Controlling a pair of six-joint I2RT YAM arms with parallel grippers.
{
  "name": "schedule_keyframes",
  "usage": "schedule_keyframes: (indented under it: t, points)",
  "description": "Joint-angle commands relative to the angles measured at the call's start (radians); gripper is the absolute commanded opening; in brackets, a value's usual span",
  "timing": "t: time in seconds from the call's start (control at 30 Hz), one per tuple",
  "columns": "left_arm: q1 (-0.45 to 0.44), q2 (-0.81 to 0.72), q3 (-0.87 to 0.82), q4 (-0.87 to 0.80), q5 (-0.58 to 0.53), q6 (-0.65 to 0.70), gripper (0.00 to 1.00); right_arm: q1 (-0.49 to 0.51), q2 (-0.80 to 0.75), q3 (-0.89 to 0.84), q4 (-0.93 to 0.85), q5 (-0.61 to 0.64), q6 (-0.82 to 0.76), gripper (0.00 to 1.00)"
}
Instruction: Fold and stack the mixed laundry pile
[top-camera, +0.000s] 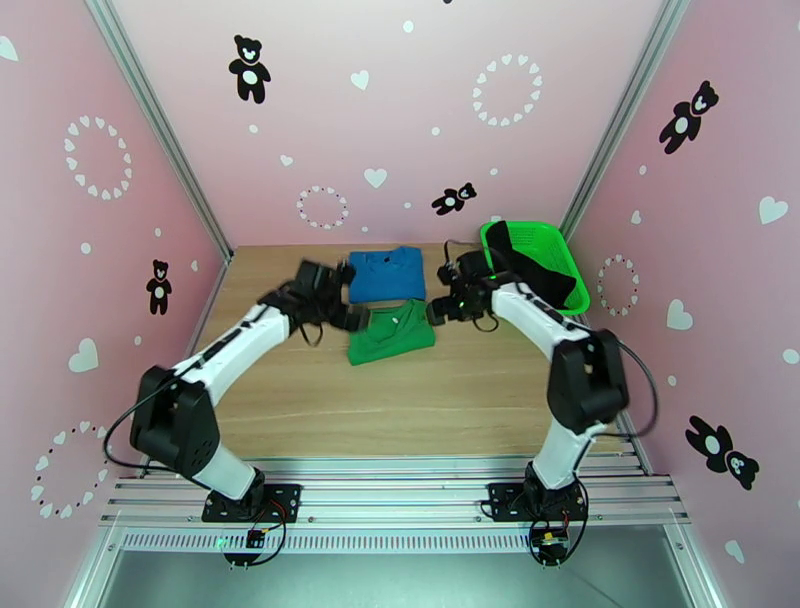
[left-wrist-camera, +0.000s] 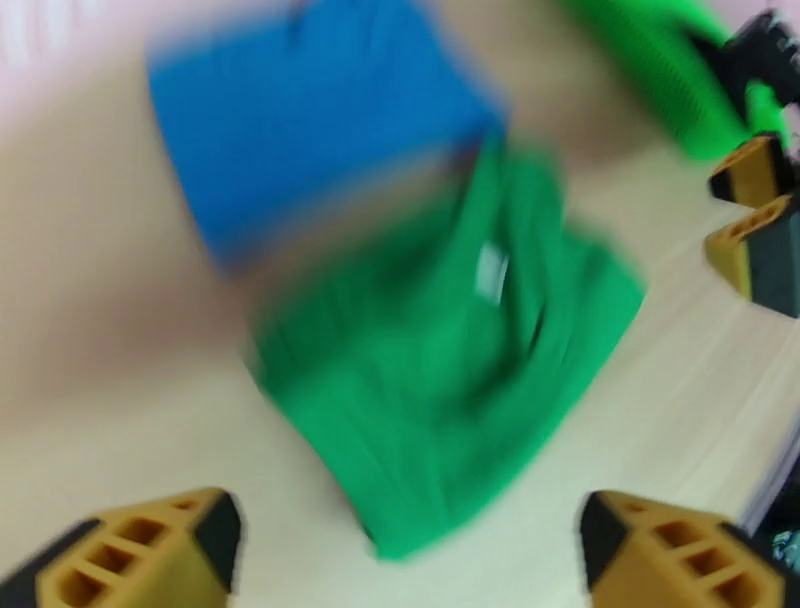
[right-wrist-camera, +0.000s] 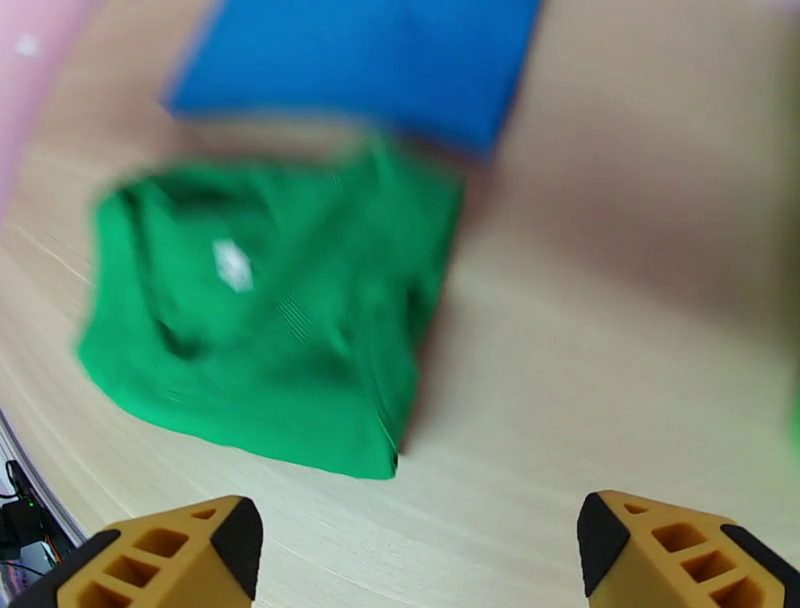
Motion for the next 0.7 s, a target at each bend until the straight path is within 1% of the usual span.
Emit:
schedule_keyframes:
  t: [0.0,0.23,0.33,0.47,0.67]
  points:
    - [0.001,0.010,-0.048,0.150,0.057,-0.204,0.98,0.032,0.044,0.022,0.044,-0.005,0.086,0.84]
    - [0.002,0.151,-0.042,0.213,0.058,-0.288,0.98,0.065,0.180,0.071,0.084,0.000,0.144,0.81]
    - [0.002,0.201,-0.034,0.227,0.061,-0.300,0.98,0.070,0.218,0.085,0.095,-0.012,0.158,0.80]
    - [0.001,0.276,-0.017,0.241,0.061,-0.305,0.94,0.072,0.261,0.100,0.109,-0.025,0.175,0.77]
    - [-0.006,0.393,0.014,0.286,0.102,-0.331,0.87,0.082,0.295,0.092,0.126,-0.038,0.197,0.71]
